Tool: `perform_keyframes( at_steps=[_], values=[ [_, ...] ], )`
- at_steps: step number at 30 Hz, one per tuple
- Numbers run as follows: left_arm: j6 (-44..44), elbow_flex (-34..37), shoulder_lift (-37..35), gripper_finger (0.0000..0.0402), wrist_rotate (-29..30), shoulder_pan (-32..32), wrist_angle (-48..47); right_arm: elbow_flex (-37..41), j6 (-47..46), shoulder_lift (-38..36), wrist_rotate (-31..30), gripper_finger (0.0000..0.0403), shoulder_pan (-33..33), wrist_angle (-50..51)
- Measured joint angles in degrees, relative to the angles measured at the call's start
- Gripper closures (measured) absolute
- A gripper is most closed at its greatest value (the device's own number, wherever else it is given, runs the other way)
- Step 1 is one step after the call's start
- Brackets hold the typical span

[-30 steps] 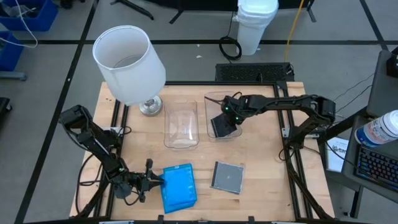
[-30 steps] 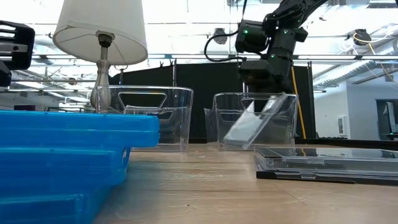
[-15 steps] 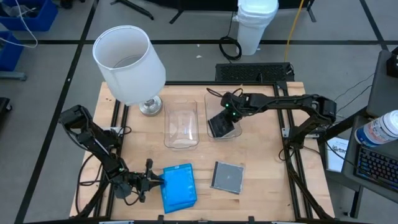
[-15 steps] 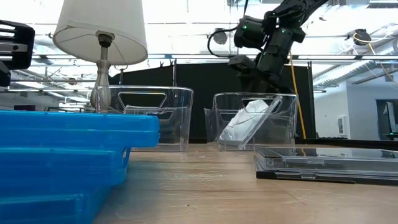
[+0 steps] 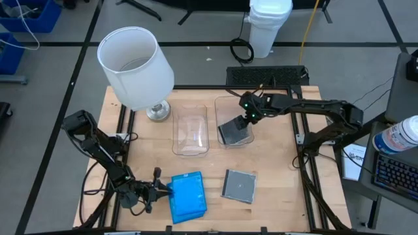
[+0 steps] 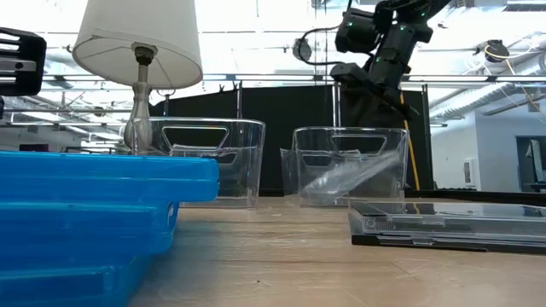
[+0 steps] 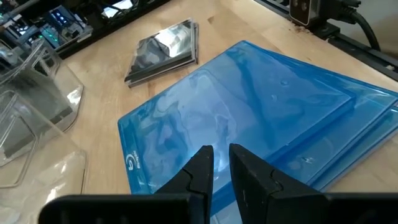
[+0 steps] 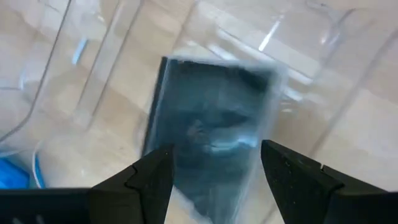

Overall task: Pick & place jewel cases by type
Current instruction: Put the black CD case into the right transparent bin

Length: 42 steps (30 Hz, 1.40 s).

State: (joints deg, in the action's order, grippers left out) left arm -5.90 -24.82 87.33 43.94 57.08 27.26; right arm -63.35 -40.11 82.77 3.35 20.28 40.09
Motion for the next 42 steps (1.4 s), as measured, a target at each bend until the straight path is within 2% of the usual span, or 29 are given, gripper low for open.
perform_keyframes(
  at_steps=[6,11,13,16,21,26,27,34,42],
  values=[
    [0.2,0.0,0.0,0.0341,0.0,0.0,0.0,0.0,4.0,-3.1,-0.2,0.0177,-0.1,0.1],
    [0.2,0.0,0.0,0.0341,0.0,0.0,0.0,0.0,14.1,-3.7,2.9,0.0179,-3.8,-2.1],
    [0.2,0.0,0.0,0.0341,0.0,0.0,0.0,0.0,18.2,-3.7,1.2,0.0186,-6.4,-1.5],
    [0.2,0.0,0.0,0.0341,0.0,-0.1,0.0,0.0,24.9,-3.3,-4.5,0.0206,-9.4,-1.7],
    [0.2,0.0,0.0,0.0341,0.1,-1.1,0.0,0.0,30.5,-3.1,-9.4,0.027,-10.0,-2.1],
    [-0.2,0.0,0.0,0.0341,0.0,-2.9,0.0,0.0,34.1,1.3,-6.9,0.038,-8.5,-0.5],
    [-0.2,0.0,0.0,0.0341,0.0,-3.2,-0.1,0.0,34.6,2.5,-6.3,0.0391,-8.1,0.3],
    [0.0,0.0,0.0,0.0341,0.0,-5.4,-0.5,-3.2,36.0,9.2,-7.4,0.0401,-5.1,8.4],
    [0.0,0.0,0.0,0.0341,-2.5,-7.1,-1.5,-7.8,40.9,17.0,-4.5,0.0402,-4.1,9.2]
  ],
)
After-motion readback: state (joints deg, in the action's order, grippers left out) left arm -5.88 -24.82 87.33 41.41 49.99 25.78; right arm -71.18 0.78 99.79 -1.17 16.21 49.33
